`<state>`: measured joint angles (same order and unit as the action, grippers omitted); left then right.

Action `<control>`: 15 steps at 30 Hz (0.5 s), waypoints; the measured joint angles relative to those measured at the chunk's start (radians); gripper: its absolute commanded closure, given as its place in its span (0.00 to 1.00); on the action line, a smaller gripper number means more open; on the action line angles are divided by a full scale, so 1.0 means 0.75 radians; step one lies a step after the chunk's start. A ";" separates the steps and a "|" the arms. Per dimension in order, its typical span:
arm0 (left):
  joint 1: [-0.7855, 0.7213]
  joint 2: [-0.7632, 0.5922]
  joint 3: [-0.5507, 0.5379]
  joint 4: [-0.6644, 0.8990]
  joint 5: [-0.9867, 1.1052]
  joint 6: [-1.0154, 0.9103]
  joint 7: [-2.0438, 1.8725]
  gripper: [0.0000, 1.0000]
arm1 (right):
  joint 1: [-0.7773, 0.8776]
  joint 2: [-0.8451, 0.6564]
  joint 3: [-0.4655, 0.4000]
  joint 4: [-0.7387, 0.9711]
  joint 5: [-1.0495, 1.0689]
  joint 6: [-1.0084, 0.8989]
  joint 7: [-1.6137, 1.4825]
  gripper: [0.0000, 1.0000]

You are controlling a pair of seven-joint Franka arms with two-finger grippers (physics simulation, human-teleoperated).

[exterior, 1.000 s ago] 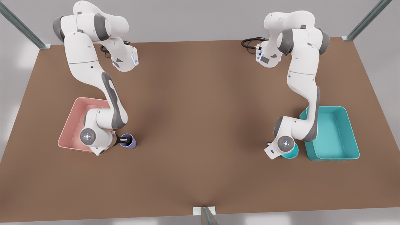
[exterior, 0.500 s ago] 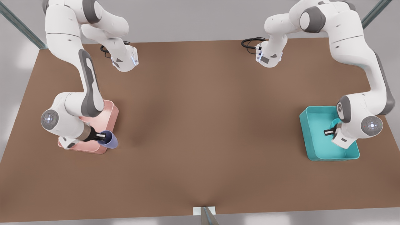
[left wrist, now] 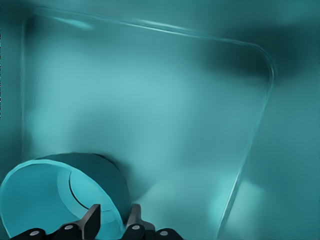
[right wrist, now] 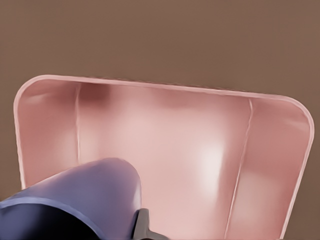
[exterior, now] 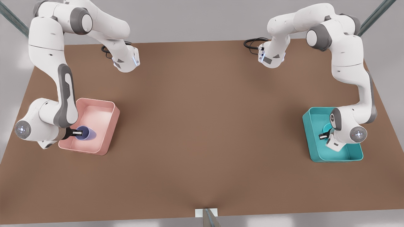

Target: Put the bowls and cups in different boxes

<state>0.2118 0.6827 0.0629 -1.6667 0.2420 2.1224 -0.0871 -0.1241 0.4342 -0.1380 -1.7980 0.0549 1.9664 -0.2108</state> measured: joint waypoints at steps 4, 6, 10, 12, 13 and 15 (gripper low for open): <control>-0.063 -0.250 -0.002 0.027 -0.023 -0.129 0.006 0.00 | 0.000 0.033 0.002 -0.075 0.003 0.127 -0.042 0.79; -0.196 -0.444 -0.036 0.041 -0.064 -0.249 0.011 0.00 | 0.000 0.046 0.003 -0.097 0.007 0.186 -0.061 0.79; -0.397 -0.598 -0.132 0.224 -0.171 -0.493 0.010 0.00 | 0.000 0.056 0.007 -0.122 0.021 0.257 -0.090 0.44; -0.409 -0.596 -0.156 0.265 -0.190 -0.586 0.009 0.00 | 0.000 0.063 0.009 -0.124 0.017 0.272 -0.092 0.00; -0.406 -0.598 -0.161 0.272 -0.196 -0.624 0.009 0.00 | 0.000 0.066 0.010 -0.125 -0.001 0.279 -0.083 0.00; -0.398 -0.598 -0.168 0.275 -0.206 -0.688 0.008 0.00 | 0.000 0.066 0.013 -0.123 -0.020 0.285 -0.068 0.00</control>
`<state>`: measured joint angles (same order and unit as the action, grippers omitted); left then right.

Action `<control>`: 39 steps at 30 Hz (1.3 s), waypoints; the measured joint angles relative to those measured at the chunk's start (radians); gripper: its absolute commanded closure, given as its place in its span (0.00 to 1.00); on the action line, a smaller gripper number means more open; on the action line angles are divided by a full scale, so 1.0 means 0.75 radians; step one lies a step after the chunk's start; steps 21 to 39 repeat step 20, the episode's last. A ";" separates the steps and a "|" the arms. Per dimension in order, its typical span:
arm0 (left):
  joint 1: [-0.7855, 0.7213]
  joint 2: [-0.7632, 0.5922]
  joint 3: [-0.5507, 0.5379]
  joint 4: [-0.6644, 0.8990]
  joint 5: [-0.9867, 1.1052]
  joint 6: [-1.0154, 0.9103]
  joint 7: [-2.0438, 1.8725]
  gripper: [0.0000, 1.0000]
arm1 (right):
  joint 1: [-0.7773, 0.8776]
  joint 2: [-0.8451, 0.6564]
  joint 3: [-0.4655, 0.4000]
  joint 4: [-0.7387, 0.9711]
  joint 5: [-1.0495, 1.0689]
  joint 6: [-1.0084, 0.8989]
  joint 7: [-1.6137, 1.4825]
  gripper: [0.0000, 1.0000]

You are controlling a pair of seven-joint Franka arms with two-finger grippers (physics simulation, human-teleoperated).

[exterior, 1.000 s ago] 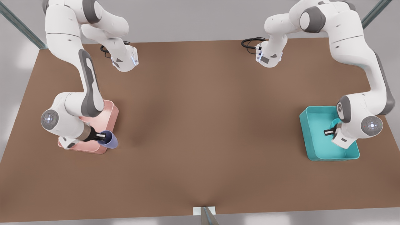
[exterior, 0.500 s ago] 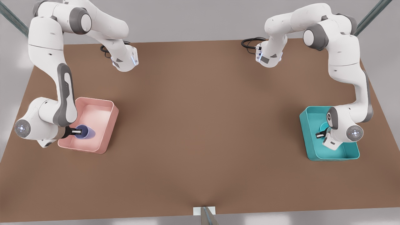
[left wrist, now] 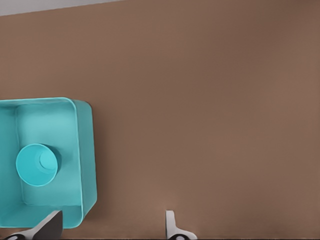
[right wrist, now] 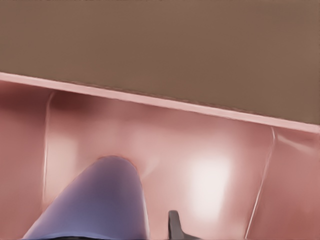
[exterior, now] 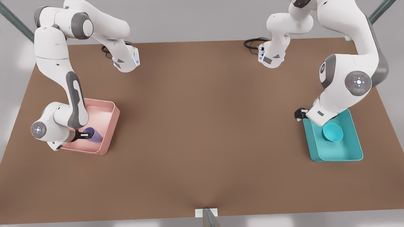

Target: Put the bowls and cups in different boxes

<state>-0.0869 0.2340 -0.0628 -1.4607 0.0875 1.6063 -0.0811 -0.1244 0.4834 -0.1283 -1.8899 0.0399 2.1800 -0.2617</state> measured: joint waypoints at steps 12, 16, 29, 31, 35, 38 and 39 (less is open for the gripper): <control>0.004 0.008 -0.014 -0.008 -0.013 -0.180 -0.004 0.00 | 0.025 -0.299 0.003 0.180 0.058 -0.326 -0.042 0.00; 0.005 0.009 -0.014 -0.008 -0.014 -0.195 -0.005 0.00 | 0.143 -0.362 0.008 0.454 0.049 -0.627 0.013 0.00; 0.005 0.007 -0.014 -0.008 -0.014 -0.211 -0.006 0.00 | 0.223 -0.386 0.016 0.595 0.010 -0.821 0.063 0.00; 0.005 0.007 -0.014 -0.008 -0.014 -0.211 -0.006 0.00 | 0.223 -0.386 0.016 0.595 0.010 -0.821 0.063 0.00; 0.005 0.007 -0.014 -0.008 -0.014 -0.211 -0.006 0.00 | 0.223 -0.386 0.016 0.595 0.010 -0.821 0.063 0.00; 0.005 0.007 -0.014 -0.008 -0.014 -0.211 -0.006 0.00 | 0.223 -0.386 0.016 0.595 0.010 -0.821 0.063 0.00; 0.005 0.007 -0.014 -0.008 -0.014 -0.211 -0.006 0.00 | 0.223 -0.386 0.016 0.595 0.010 -0.821 0.063 0.00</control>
